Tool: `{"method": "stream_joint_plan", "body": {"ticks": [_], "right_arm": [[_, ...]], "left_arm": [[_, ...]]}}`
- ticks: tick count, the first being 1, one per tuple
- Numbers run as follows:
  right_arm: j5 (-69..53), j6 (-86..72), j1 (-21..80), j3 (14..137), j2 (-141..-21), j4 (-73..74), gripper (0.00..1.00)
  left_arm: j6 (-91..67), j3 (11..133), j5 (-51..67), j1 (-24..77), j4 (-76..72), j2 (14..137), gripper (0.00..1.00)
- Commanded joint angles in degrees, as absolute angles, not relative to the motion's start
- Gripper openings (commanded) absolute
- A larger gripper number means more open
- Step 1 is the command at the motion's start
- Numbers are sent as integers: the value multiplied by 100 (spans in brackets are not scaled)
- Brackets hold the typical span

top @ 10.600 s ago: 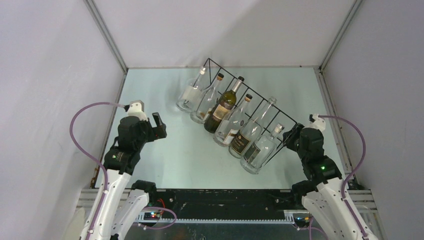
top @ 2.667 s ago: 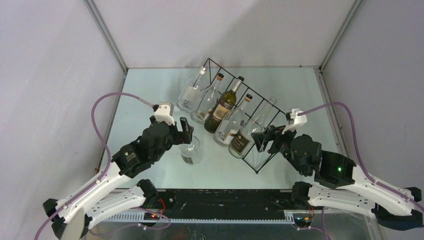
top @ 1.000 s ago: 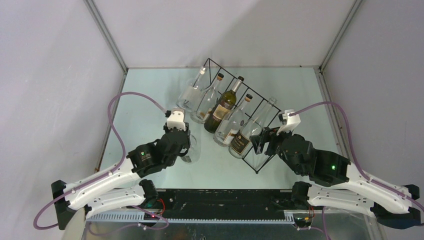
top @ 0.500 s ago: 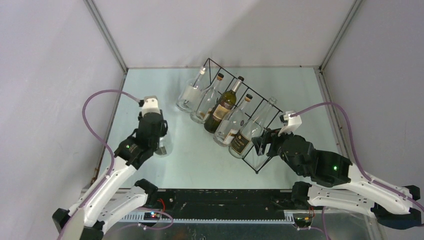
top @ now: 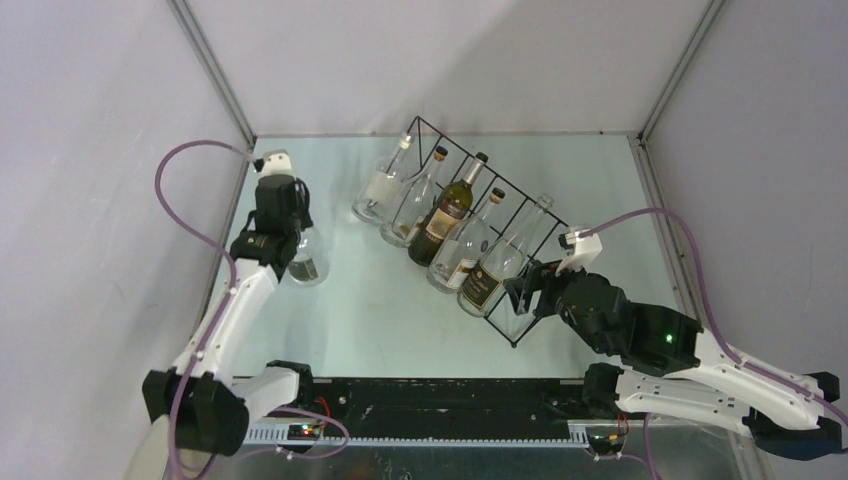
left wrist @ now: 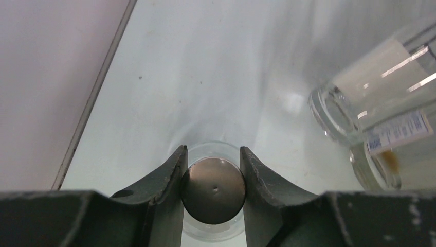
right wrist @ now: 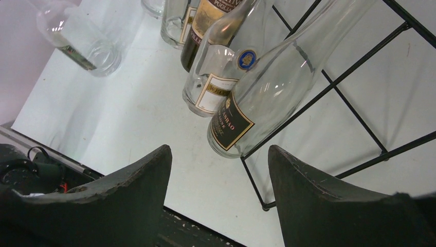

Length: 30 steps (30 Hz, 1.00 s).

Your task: Take the wine bottle off the wine rack

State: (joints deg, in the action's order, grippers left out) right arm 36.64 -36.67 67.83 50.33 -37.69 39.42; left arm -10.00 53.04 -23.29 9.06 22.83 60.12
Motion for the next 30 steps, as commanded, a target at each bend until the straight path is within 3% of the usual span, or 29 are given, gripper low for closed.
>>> {"method": "stream_joint_plan", "body": {"ticks": [1,12,22,24,27,30], "right_arm": [[3633,-3812,6796,5045,-3618,4031,72],[3756,-3930,6800,5044,-3463,4462,72],[3661,-3862,6791,5045,-3486,4499,72],[3657,-3874,6787,5045,-3489,4526,72],[3644,-3884,6785,5045,-3484,4547,72],[3609,-3857,6786,5045,-3476,4538,72]], "left_arm": [[-705,6165,-2186,509,721,6426,0],[-989,7590,-1546,-112,380,8239,0],[-1200,7646,-1478,-170,79,8854,4],[-1204,7654,-1458,-167,95,8922,16],[-1224,7624,-1450,-167,146,8944,52],[-1245,7604,-1481,-168,226,8904,66]]}}
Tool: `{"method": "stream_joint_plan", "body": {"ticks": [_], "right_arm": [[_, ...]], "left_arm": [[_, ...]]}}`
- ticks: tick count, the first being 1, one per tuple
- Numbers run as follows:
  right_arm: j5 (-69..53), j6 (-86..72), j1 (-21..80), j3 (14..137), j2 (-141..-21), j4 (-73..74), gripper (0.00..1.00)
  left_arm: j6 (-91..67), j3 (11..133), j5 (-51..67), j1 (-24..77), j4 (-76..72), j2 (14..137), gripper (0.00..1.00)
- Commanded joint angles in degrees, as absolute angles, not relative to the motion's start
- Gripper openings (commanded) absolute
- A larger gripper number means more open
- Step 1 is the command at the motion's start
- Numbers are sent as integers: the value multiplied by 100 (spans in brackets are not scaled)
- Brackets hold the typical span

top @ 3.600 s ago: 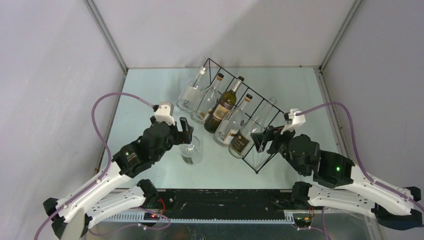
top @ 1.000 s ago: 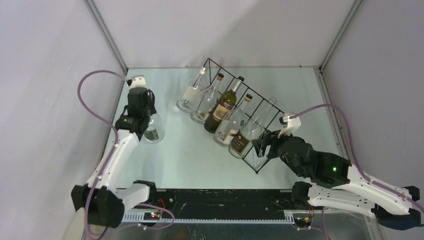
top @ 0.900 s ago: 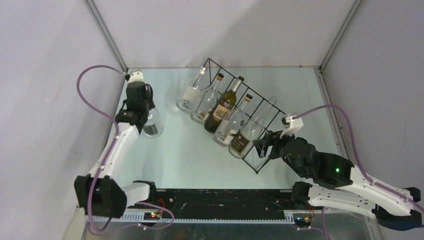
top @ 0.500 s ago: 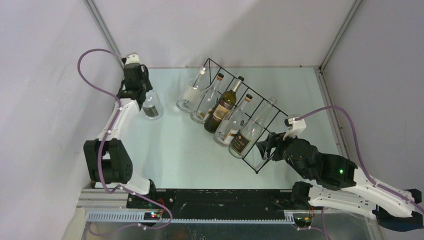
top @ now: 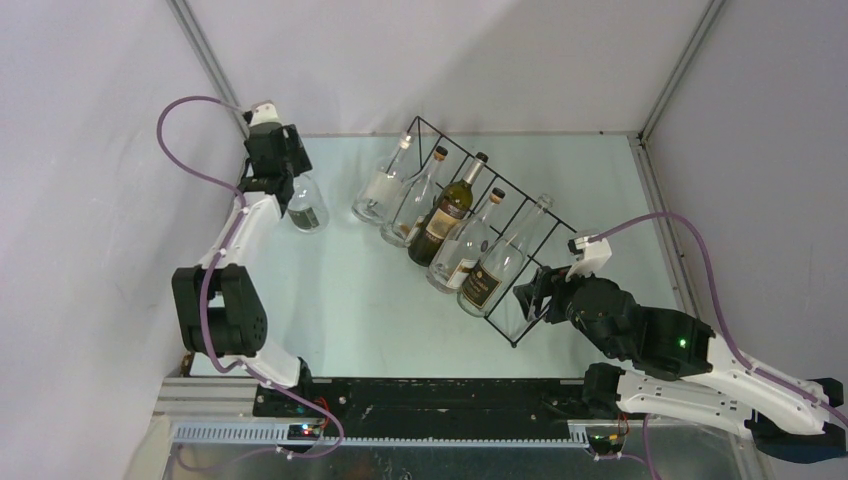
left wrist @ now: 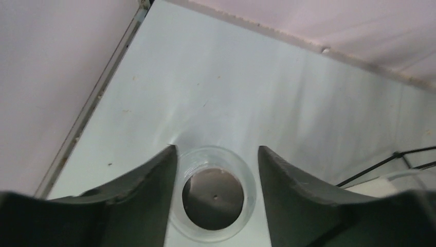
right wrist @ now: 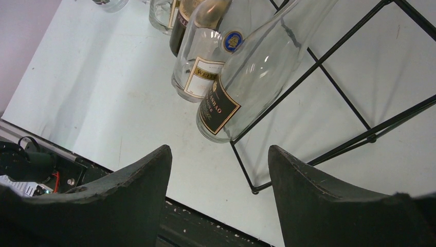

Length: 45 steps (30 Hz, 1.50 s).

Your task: Take the wine bottle off the wine rack

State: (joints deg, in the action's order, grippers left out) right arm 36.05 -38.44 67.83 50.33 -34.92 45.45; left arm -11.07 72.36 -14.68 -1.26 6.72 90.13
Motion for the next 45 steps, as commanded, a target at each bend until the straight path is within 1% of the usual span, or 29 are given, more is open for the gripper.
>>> {"method": "stream_joint_plan", "body": {"ticks": [1,3,5,6,8,9,18,28,37,41,45], "right_arm": [[3598,-3847,6796,5045,-3468,4536,72],[3571,-3835,6798,5045,-3453,4529,72],[3529,-3809,6800,5045,-3417,4524,72],[3497,-3807,6797,5045,-3400,4530,72],[3468,-3758,6802,5045,-3328,4527,72],[3457,-3708,6798,5045,-3266,4520,72],[3261,-3564,6799,5045,-2749,4731,74],[3144,-3600,6800,4957,-2208,5009,75],[3170,-3806,6801,4957,-2157,5193,76],[3141,-3945,6796,4955,-2223,5320,75],[3261,-4093,6807,4957,-2234,5415,75]], "left_arm": [[-1243,7601,-1469,-167,276,8891,68],[-1207,7610,-1390,-173,387,8861,72],[-1201,7627,-1339,-168,525,8812,80],[-1207,7623,-1324,-172,570,8753,87],[-1258,7608,-1289,-173,727,8634,98],[-1325,7595,-1272,-169,859,8580,99],[-1744,7174,-947,-170,1866,7500,100],[-1848,6273,-805,-169,2291,5853,100],[-1890,6060,-615,-166,2581,5416,100],[-1995,5830,-461,-167,2403,5283,100],[-2092,5747,-322,-171,2286,5395,100]]}}
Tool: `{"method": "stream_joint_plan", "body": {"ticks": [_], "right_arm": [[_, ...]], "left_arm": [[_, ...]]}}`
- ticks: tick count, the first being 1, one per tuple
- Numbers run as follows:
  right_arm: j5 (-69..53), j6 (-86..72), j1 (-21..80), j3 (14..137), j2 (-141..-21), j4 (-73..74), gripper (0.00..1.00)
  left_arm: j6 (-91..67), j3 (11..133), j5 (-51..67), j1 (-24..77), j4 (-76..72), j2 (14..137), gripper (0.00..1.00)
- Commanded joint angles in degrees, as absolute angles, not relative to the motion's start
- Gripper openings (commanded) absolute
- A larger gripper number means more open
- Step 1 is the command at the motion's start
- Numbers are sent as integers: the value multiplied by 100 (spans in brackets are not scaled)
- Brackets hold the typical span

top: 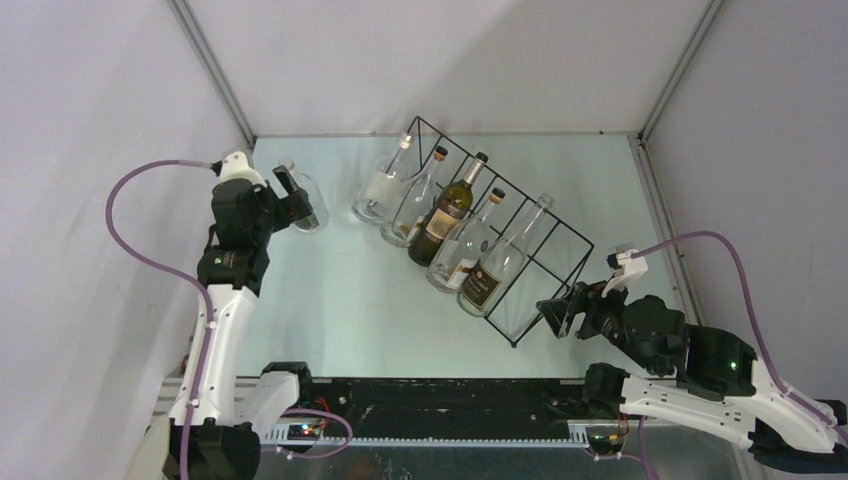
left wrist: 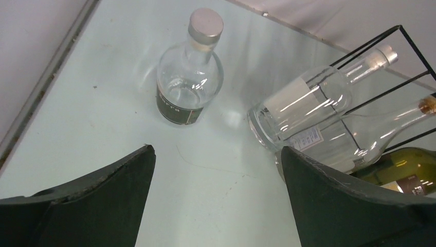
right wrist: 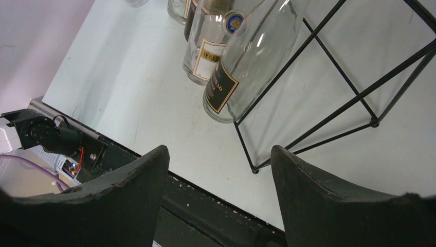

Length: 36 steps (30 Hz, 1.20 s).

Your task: Take the wine bottle off the wine rack

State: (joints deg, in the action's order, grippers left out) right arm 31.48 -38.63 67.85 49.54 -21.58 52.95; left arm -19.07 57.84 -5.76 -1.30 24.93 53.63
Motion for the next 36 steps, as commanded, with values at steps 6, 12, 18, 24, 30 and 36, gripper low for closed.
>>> {"method": "stream_joint_plan", "body": {"ticks": [6,12,18,24,30,36], "right_arm": [[3365,-4144,6820,4957,-2215,5368,75],[3480,-4253,6824,4957,-2390,5424,75],[3585,-4344,6852,4957,-2602,5345,75],[3716,-4496,6891,4957,-2627,5393,75],[3896,-4447,6907,4957,-2506,5363,75],[4102,-4555,6919,4888,-2404,5304,76]], "left_arm": [[-2206,5674,-146,-170,2158,5509,100],[-2274,5548,-46,-167,1970,5608,100],[-2336,5403,86,-167,1785,5735,100],[-2410,5433,177,-168,1671,5905,100],[-2455,5438,150,-169,1603,5944,100],[-2495,5301,229,-169,1536,5925,100]]}}
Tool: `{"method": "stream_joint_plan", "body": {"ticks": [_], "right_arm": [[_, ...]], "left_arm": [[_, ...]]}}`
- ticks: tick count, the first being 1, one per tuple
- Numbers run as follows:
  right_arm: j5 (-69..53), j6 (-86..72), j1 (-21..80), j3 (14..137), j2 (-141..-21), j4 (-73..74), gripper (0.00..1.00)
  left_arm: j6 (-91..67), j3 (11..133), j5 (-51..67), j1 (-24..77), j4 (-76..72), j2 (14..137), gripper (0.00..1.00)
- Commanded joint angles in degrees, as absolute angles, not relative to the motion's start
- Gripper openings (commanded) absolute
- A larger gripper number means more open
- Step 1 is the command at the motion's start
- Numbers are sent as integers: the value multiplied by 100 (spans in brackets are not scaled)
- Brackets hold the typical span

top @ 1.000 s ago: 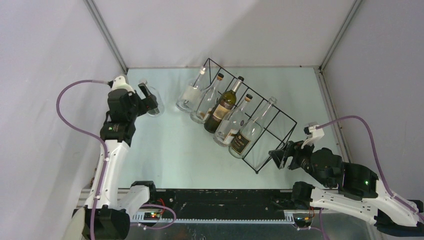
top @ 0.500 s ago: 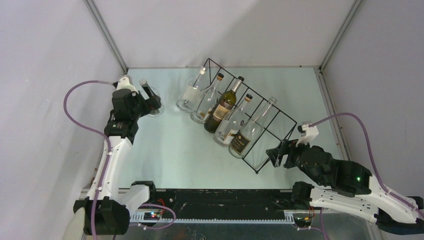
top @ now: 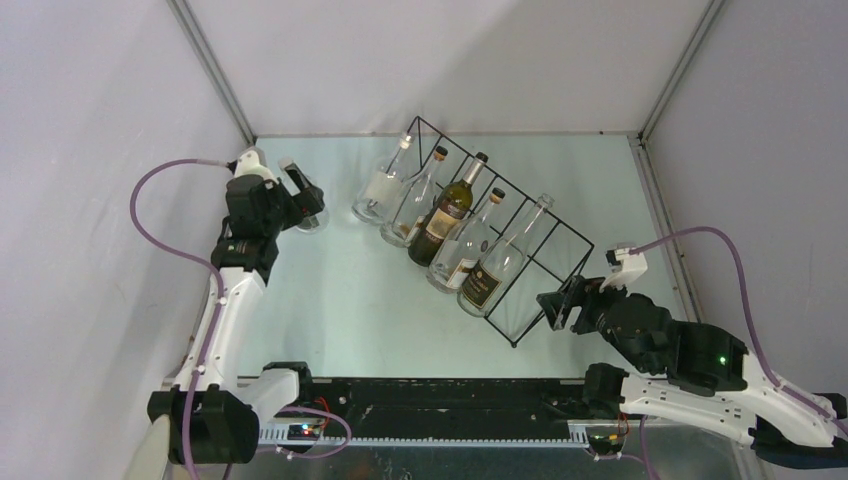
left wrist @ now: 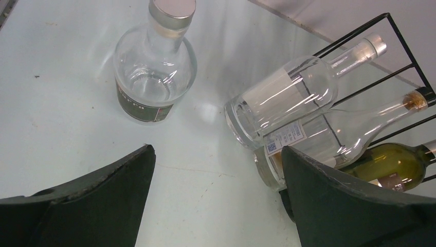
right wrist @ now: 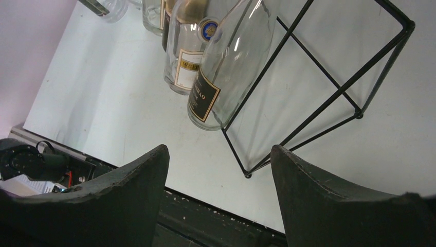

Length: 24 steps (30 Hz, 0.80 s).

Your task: Take the wine bottle off the wine rack

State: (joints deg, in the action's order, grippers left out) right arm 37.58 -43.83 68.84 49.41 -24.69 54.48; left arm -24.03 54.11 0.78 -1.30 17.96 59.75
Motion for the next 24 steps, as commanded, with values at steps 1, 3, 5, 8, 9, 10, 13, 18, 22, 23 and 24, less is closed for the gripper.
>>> {"method": "stream_joint_plan", "body": {"ticks": [1,3,5,8,9,10,13,18,22,23,24], "right_arm": [[4159,-4529,6924,4859,-2405,5284,76],[4250,-4494,6919,4805,-2401,5226,76],[4303,-4435,6925,4766,-2393,5120,76],[4434,-4324,6917,4670,-2366,4862,77],[4458,-4260,6913,4651,-2352,4795,77],[4479,-4222,6911,4637,-2353,4646,77],[4429,-4038,6836,4615,-2450,4254,77],[3402,-3891,6148,4674,-2995,3646,77],[2190,-3825,5173,4862,-3609,3271,77],[2009,-3811,5003,4887,-3698,3103,77],[1704,-3798,4720,4913,-3867,2993,77]], "left_arm": [[-2487,5274,226,-168,1542,5911,99],[-2469,5197,202,-167,1612,5849,99],[-2434,5092,154,-167,1619,5739,99],[-2431,4960,89,-168,1651,5553,99],[-2438,4945,102,-167,1687,5519,100],[-2441,4901,142,-167,1705,5451,100],[-2427,4802,231,-169,1779,5283,100],[-2220,4588,219,-167,1973,4930,100],[-1971,4533,128,-167,2208,4729,100],[-1908,4550,126,-167,2238,4678,100],[-1846,4560,141,-167,2293,4651,100]]}}
